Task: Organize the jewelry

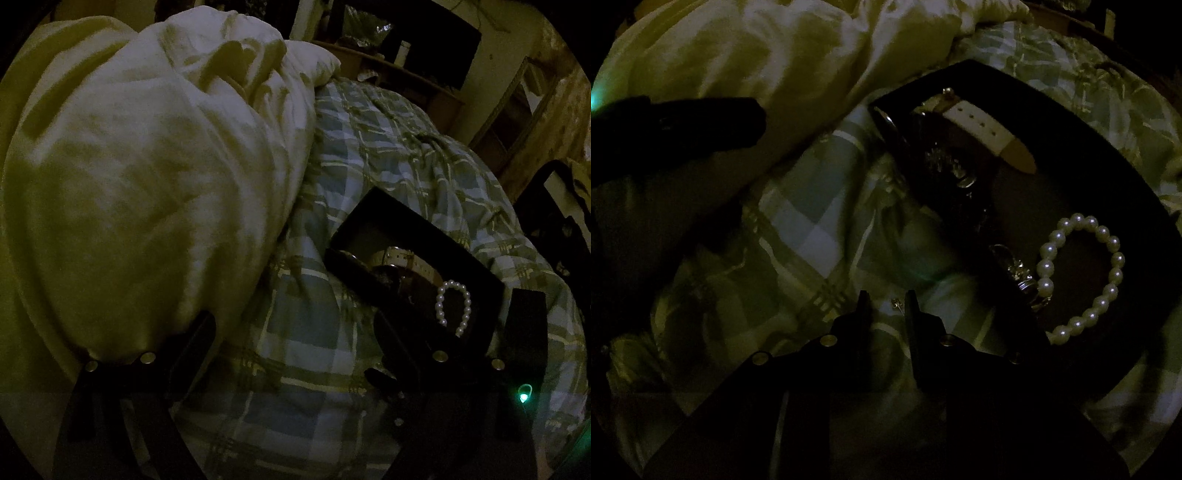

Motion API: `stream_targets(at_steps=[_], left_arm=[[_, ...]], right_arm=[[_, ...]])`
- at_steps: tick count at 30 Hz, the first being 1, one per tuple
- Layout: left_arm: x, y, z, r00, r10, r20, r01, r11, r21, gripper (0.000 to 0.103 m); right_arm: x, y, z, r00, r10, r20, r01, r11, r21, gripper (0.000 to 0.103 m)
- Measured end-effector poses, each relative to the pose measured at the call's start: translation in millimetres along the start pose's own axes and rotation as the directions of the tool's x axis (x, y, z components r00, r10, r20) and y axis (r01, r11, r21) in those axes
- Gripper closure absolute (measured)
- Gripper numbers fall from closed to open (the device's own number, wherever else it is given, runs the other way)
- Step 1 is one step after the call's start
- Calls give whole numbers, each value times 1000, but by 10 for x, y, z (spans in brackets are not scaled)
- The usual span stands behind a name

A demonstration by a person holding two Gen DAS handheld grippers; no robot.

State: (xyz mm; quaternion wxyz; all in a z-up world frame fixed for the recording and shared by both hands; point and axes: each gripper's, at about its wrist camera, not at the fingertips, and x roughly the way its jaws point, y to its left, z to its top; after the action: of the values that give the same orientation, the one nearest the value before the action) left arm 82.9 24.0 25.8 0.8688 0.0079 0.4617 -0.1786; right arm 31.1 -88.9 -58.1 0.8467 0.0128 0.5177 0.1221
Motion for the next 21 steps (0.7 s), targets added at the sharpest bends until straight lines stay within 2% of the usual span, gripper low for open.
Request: stream_targets(at_steps=[6, 9, 15, 21], left_arm=[[32, -50, -30, 1000, -2, -13, 2, 1000, 16, 18], [42, -49, -27, 1000, -2, -14, 3, 1000, 15, 18], [48, -45, -34, 1000, -2, -13, 3, 1000, 8, 18], [30, -45, -27, 1000, 0, -6, 1, 1000, 5, 18]], right_arm=[[31, 16, 31, 1000, 6, -5, -6, 1000, 1, 98], [-35, 0, 14, 1000, 23, 13, -23, 1000, 1, 98], [-385, 15, -99, 993, 74, 92, -75, 997, 8, 98], [-854, -99, -113, 972, 77, 223, -90, 995, 51, 98]])
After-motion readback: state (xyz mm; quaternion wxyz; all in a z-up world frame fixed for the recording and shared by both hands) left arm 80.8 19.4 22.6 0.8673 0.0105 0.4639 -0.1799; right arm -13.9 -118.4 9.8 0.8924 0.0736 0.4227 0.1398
